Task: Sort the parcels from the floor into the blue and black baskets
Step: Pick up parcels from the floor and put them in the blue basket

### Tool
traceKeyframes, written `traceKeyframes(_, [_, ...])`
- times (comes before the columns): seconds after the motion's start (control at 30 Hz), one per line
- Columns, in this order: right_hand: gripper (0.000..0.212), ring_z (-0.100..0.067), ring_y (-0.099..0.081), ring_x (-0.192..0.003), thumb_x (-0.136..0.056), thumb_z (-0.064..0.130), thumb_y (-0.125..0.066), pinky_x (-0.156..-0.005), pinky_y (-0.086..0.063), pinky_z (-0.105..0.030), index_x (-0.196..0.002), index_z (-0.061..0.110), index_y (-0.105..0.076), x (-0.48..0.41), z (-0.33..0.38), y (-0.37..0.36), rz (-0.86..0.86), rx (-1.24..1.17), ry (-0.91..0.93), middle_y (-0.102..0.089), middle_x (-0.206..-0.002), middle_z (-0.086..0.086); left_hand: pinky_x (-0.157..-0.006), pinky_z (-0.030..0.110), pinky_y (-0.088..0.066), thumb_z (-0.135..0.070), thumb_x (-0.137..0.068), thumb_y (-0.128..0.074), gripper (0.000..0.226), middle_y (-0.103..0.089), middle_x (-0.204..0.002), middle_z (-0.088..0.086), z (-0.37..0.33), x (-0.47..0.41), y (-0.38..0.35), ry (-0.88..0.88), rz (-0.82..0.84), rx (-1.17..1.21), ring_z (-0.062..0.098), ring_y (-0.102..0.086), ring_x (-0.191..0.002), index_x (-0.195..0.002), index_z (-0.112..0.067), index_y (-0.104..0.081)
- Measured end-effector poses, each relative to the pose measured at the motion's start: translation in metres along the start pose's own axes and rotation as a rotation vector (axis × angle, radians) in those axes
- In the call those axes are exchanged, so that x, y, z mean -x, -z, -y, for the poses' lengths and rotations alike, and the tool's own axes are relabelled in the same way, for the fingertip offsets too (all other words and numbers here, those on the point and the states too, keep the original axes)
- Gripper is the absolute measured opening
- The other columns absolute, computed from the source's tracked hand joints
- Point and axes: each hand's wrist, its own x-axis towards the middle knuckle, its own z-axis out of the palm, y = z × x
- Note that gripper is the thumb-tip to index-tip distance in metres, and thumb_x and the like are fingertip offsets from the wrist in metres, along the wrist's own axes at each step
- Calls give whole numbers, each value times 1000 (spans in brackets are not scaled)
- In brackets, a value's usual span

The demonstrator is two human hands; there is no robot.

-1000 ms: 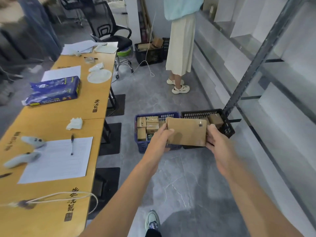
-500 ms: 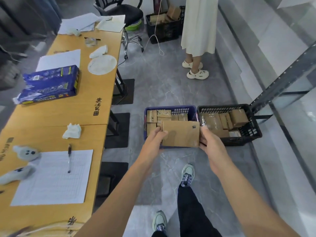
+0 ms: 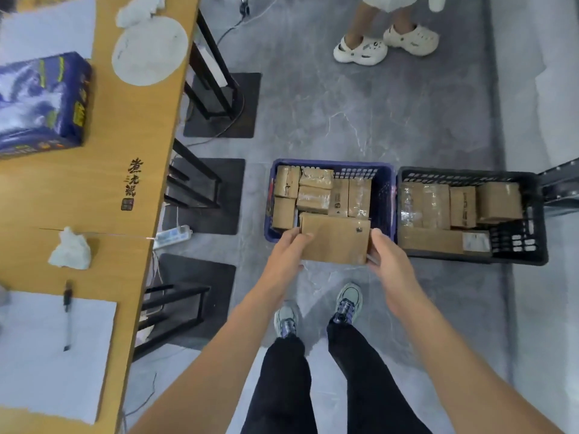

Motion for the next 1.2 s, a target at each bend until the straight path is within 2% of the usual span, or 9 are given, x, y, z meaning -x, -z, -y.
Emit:
traceKeyframes(0.13, [44,-16,-56,-133,-109,51,-43,-120,-40,-48,-143,27,-59,-49,-6,-10,-4,30,-51,-60,-143,10,-117,44,-43,-41,-103,-57,55,-54,-148,-7,11,-55,1,71,-21,20,12,-50,-137,-155,-26,-46])
traceKeyframes(0.23, [54,-12,-58,-130,-91,67,-48,-118,-41,-50,-132,36,-64,-88,-21,-21,12,57,-64,-65,-136,14,-111,38,-45,-38,-104,-58,50,-57,-145,-7,27,-99,2,120,-13,22,12,-52,-134,-152,-26,-48])
traceKeyframes(0.4, [61,-10,-57,-132,-87,72,-48,-118,-41,-52,-136,38,-64,-164,-66,-43,9,102,-113,-65,-137,16,-117,46,-41,-55,-87,-63,67,-59,-145,-11,64,-177,5,204,-28,-29,10,-53,-134,-149,-34,-54])
traceKeyframes(0.53, [68,-11,-54,-136,-83,76,-52,-119,-39,-52,-140,40,-62,-225,-95,-62,-37,118,-174,-62,-143,17,-114,44,-44,-48,-89,-57,33,-65,-134,-15,91,-239,3,226,-6,-99,5,-58,-125,-117,-60,-68])
traceKeyframes(0.7, [67,-15,-55,-136,-83,66,-60,-121,-38,-49,-141,32,-64,-294,-124,-74,-51,87,-252,-63,-145,9,-114,48,-44,-50,-85,-54,40,-60,-135,-4,113,-311,1,293,2,-144,13,-57,-123,-120,-38,-68])
traceKeyframes(0.77, [62,-16,-58,-134,-84,63,-63,-120,-40,-50,-137,32,-66,-315,-130,-79,-73,69,-282,-66,-141,9,-111,49,-45,-41,-93,-51,22,-63,-120,-3,121,-333,-1,330,5,-164,17,-58,-115,-107,-32,-67])
traceKeyframes(0.93, [38,-13,-57,-131,-95,45,-59,-114,-44,-44,-131,35,-69,-353,-140,-97,-90,53,-325,-67,-136,11,-109,55,-41,-52,-83,-45,50,-56,-135,1,135,-373,-9,358,-13,-262,29,-50,-125,-125,-27,-56])
traceKeyframes(1.07, [35,-11,-59,-127,-101,36,-51,-101,-50,-38,-132,35,-69,-378,-147,-110,-75,51,-319,-70,-131,13,-109,55,-44,-55,-79,-42,76,-48,-148,5,142,-398,-10,349,-31,-281,26,-54,-122,-148,-23,-44])
traceKeyframes(1.2, [30,-5,-61,-118,-102,27,-54,-100,-50,-34,-125,33,-73,-393,-150,-116,-53,19,-328,-73,-122,15,-96,44,-43,-46,-94,-50,60,-38,-150,2,151,-418,-14,339,-40,-282,24,-53,-113,-149,-20,-43])
